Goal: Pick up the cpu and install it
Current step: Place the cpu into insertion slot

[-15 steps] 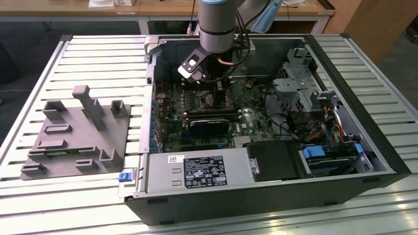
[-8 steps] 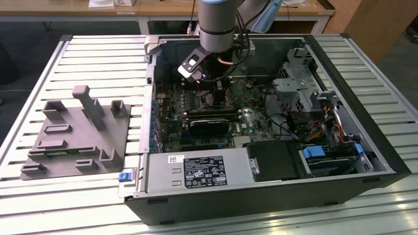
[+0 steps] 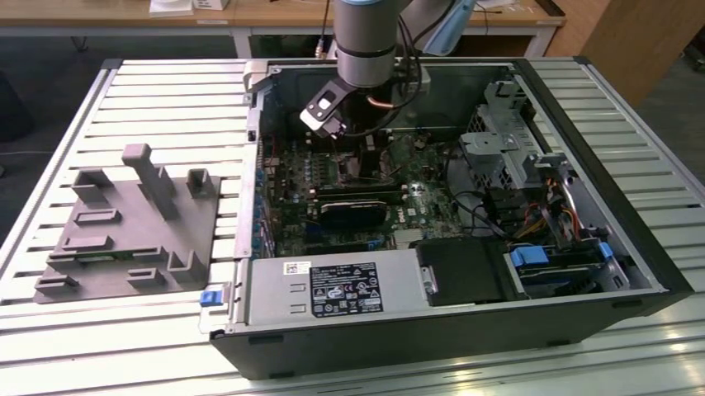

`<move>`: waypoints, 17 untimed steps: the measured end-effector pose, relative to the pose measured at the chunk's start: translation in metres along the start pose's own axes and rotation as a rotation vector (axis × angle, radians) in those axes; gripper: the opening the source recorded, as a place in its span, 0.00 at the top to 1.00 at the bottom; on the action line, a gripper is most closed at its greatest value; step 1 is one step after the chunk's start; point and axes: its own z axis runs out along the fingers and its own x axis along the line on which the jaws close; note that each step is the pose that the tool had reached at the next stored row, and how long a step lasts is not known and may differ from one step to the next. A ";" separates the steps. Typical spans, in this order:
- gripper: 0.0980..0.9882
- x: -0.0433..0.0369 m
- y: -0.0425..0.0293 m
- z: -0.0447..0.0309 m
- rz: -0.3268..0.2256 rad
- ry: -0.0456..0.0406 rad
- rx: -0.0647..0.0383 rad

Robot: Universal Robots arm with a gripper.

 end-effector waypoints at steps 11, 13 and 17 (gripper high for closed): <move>0.64 -0.0009 0.0008 -0.0145 0.000 0.0000 0.000; 0.71 -0.0020 0.0007 -0.0145 0.000 0.0000 0.000; 0.91 -0.0038 0.0007 -0.0146 0.000 -0.0001 0.000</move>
